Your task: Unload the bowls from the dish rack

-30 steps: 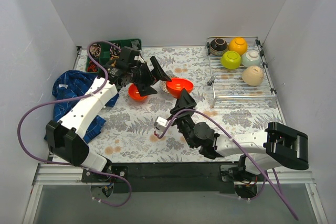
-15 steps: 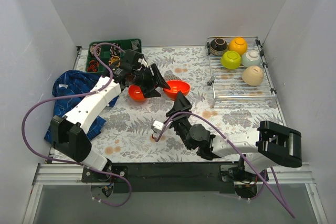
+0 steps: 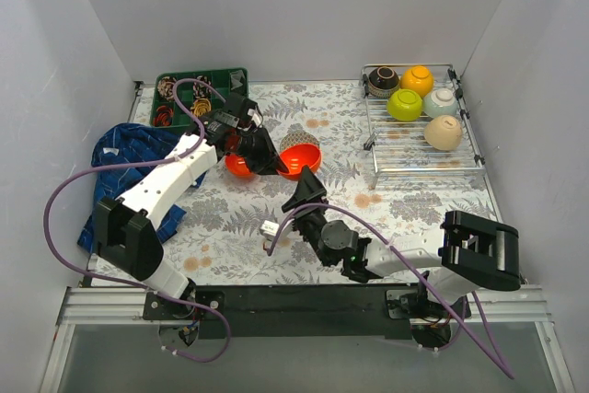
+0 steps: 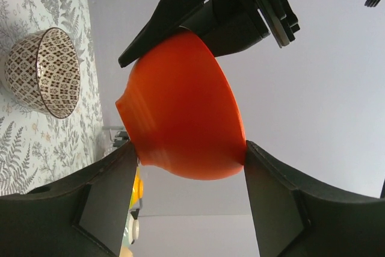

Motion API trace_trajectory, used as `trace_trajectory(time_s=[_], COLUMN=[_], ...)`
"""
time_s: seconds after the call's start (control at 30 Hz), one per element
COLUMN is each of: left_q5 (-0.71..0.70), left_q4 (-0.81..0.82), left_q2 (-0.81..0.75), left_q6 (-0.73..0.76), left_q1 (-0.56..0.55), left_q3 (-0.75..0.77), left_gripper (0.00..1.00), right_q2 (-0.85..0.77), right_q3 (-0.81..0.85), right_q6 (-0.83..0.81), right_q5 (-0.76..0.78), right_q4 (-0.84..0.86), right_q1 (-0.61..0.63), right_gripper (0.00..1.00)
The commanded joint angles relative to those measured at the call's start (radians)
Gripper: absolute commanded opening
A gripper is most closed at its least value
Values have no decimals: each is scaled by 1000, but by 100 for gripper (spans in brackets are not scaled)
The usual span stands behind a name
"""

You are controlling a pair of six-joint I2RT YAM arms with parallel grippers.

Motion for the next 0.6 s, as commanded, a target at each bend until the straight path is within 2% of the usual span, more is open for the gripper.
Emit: trace_trajectory(time_s=[0.0,0.03,0.13,0.3,0.37,0.4,0.43,0.47,0.5,0.57], left_q5=[-103,-131,-260,-450,-532,-556,-582,-636,-653,-703], left_q4=[6,3,10,94,133,175,199,222,269,303], left_q2=[-24,-23,-30,-49,-50,-49,-50,-49,-46,-27], left_q6=[72,80,112,160,191,200,226,237,250,278], left_q1=[-4,-1,22,64,75,78,81,84,84,93], left_q3=[43,58,66,31,-4,-16,-32,-46,-70,-84], left_gripper=[0,0,0,0,0,0,0,0,0,0], right_q2=[-18,-26,-52,-101,-127,-136,-153,-162,-169,-189], right_q3=[67,71,77,84,97,121,136,153,173,221], right_q6=[128,150,228,440,533,650,717,783,929,1050], right_q5=[31,36,63,86,85,79,71,39,21,-47], right_q4=[2,-25,-118,-332,-485,-542,-693,-766,-846,-1019], right_q1=[6,6,6,6,5,3,-1,-15,-26,-69], right_gripper=[69,79,88,91,92,93,93,93,93,93])
